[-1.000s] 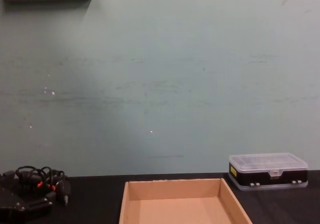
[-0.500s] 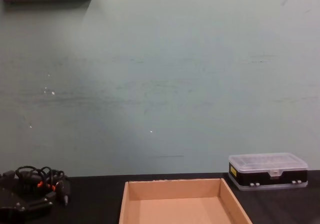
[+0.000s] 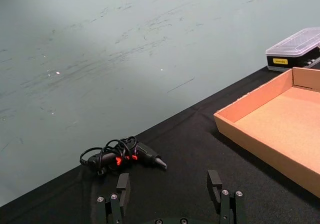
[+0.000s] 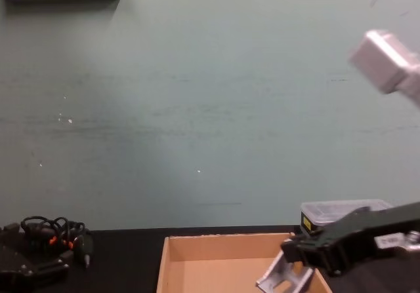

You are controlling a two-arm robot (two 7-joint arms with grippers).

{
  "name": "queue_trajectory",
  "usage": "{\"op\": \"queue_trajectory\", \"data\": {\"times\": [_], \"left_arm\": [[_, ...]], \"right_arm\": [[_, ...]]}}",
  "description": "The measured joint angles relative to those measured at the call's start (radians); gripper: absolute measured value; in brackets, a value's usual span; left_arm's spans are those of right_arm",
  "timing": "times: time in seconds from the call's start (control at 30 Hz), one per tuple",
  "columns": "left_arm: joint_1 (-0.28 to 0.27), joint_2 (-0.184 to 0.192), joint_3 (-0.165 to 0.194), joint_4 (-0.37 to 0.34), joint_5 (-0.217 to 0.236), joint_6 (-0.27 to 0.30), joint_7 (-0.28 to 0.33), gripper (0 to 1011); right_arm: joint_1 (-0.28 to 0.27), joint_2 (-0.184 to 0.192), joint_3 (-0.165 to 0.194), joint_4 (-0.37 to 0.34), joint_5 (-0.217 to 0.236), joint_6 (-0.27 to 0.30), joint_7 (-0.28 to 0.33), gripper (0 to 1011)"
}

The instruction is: Use one hand to pick up the angle iron from the table and place it into the box.

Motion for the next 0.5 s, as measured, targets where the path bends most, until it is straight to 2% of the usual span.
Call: {"op": "queue_trajectory", "data": {"times": [0.23, 0.5], "left_arm": [[0.0, 0.0, 0.0, 0.0, 0.0, 0.0, 0.0, 1011], [0.0, 0.0, 0.0, 0.0, 0.0, 0.0, 0.0, 1011]], "right_arm": [[0.092, -0.07, -0.045, 0.123, -0.061, 0.015, 0.031, 78], [0.152, -0.122, -0.051, 0.229, -0.099, 0.015, 0.044, 77]]}}
